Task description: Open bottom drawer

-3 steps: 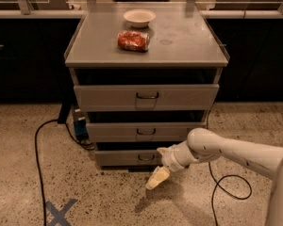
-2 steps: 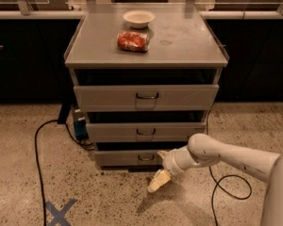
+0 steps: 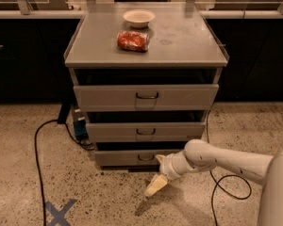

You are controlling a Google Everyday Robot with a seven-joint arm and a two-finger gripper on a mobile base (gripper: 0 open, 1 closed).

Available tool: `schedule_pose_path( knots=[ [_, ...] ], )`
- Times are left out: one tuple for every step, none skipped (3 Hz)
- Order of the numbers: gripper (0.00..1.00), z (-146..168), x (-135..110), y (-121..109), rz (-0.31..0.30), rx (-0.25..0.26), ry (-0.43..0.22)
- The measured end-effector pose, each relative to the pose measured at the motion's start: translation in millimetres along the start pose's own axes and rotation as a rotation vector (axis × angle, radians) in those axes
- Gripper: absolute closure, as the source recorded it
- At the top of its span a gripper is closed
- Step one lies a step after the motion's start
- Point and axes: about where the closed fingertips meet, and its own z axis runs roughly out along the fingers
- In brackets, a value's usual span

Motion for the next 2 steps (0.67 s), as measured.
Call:
schedule_pose_path(
  knots=[
    [0.0,42,26,-12,0.03,0.023,0.017],
    [0.0,85,55,-37,0.083,0.096,0.022]
  ],
)
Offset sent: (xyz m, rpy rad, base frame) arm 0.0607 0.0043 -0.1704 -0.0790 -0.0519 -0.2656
